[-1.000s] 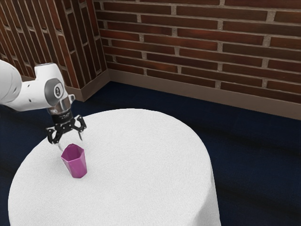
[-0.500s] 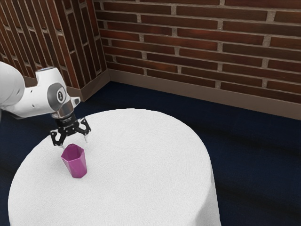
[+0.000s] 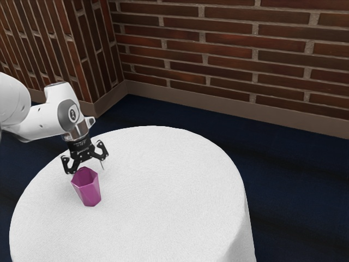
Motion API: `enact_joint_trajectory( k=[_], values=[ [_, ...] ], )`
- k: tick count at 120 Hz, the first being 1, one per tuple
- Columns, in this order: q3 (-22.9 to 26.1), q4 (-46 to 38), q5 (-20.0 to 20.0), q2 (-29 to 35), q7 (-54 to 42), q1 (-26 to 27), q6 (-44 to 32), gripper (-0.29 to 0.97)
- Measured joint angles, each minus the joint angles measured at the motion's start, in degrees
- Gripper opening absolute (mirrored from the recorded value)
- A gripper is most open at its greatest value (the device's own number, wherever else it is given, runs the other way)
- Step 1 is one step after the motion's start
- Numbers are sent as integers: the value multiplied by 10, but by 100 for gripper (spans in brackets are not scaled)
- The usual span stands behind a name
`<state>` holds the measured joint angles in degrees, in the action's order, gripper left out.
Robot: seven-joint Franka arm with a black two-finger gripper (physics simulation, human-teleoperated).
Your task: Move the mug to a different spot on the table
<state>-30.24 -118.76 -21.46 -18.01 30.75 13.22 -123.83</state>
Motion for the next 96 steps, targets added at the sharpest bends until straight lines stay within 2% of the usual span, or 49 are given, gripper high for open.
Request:
enact_joint_trajectory(
  k=[18, 49, 77, 86, 96],
  values=[
    [5, 1, 32, 1, 0, 0, 3, 68],
    [11, 1, 46, 2, -1, 1, 6, 68],
    [13, 1, 98, 2, -25, 1, -5, 68],
    [17, 1, 102, 2, -34, 0, -10, 68],
    [20, 1, 87, 2, -38, 1, -14, 68]
  ],
)
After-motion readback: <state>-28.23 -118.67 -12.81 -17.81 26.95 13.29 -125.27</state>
